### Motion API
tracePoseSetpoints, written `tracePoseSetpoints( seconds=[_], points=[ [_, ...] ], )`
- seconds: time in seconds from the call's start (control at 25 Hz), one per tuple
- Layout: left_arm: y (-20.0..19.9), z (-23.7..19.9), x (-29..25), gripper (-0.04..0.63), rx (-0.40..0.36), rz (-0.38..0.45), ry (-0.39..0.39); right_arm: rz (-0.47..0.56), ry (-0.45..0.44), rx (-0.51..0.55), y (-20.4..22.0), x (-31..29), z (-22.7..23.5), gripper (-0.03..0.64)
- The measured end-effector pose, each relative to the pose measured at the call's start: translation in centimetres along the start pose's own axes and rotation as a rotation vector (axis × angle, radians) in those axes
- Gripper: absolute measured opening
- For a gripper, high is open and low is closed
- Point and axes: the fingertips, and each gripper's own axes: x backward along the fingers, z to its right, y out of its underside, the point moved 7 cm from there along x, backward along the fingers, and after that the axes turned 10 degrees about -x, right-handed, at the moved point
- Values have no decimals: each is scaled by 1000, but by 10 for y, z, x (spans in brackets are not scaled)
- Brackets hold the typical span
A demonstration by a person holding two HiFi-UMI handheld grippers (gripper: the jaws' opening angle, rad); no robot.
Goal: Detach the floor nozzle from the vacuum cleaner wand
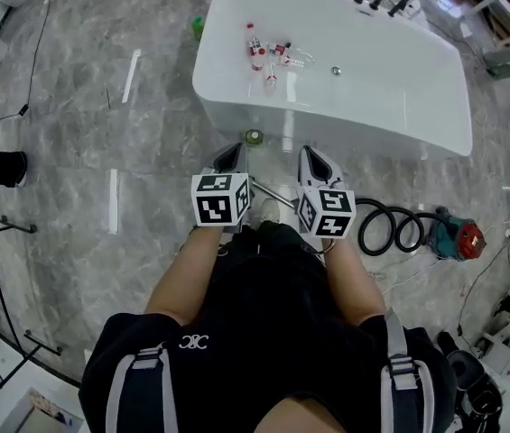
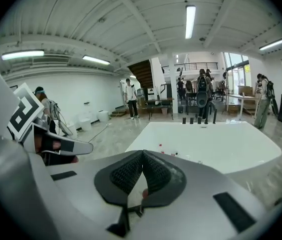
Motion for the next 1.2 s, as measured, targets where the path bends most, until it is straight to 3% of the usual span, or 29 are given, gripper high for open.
tracePoseSetpoints(
  seconds=[0.12, 0.32, 0.6, 0.72, 0.92, 1.2],
  points=[
    [23, -1, -14, -2, 22, -42, 9, -47, -6, 51, 21, -10, 10, 3],
    [70, -18, -54, -2, 27, -120, 7, -131, -89, 290, 69, -48, 13, 3],
    [164, -33, -118, -2, 29, -248, 18, -383, -271, 428, 203, -111, 53, 3],
    [221, -46, -150, -2, 82, -305, -2, -508, -318, 418, 276, -146, 81, 3],
    [311, -76, -210, -2, 161, -342, -35, -616, -271, 384, 375, -221, 114, 3],
    [411, -86, -267, -2, 280, -369, -44, -679, -264, 470, 494, -293, 139, 3]
  ],
)
